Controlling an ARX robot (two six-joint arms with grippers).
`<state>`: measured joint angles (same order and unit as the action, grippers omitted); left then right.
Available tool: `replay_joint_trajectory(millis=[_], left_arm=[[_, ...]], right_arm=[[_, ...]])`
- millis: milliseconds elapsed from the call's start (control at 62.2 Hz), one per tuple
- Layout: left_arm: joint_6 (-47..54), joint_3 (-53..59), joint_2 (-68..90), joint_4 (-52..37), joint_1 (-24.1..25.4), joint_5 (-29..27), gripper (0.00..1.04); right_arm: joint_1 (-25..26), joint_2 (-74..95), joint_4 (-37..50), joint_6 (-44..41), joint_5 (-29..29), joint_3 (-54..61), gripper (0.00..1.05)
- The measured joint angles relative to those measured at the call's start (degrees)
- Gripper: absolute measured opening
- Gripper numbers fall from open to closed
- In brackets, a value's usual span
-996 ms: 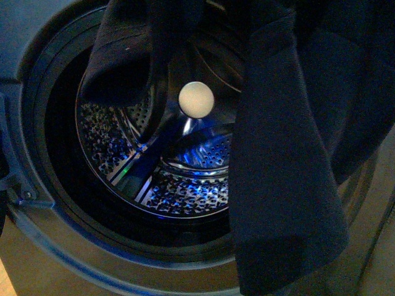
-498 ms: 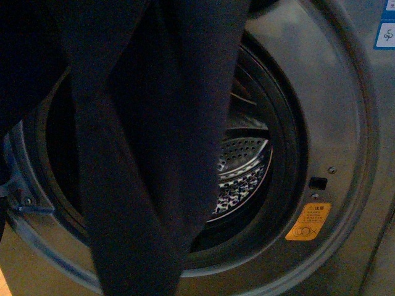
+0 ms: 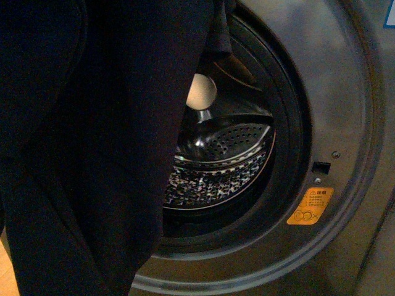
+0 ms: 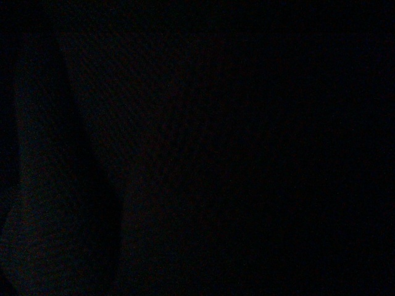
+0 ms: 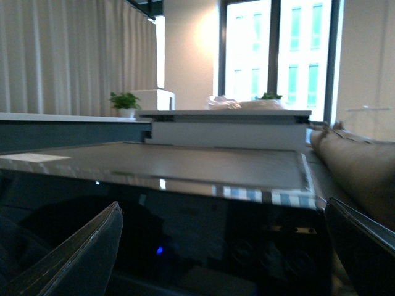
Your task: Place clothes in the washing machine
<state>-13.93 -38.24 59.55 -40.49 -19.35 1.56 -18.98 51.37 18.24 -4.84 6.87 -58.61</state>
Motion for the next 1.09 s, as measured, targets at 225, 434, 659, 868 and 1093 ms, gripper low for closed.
replay_joint_trajectory(millis=[225,434,659,868,1093], left_arm=[[1.01,2.99,0.79,-0.81,-1.57,-0.04,0.12],[1.88,6.6,4.02,-3.45,-2.82,0.0,0.12],[1.88,8.26,8.07,-6.1,-2.56,0.0,0.12],[1.81,8.72,12.74,-9.84,-2.93,-0.37,0.11],[1.44,9.88,19.28,-14.58,-4.42,-1.81,0.11]], right_arm=[[8.66,-8.83,-0.2,8.15,1.05,15.67,0.97],[7.61,-10.67,-4.81,9.75,3.89,28.28,0.86],[9.99,-15.69,-4.7,6.01,1.77,37.09,0.57],[12.48,-20.61,-2.91,5.22,-0.79,43.21,0.25],[18.34,-24.65,-2.6,4.96,-6.49,48.0,0.02]])
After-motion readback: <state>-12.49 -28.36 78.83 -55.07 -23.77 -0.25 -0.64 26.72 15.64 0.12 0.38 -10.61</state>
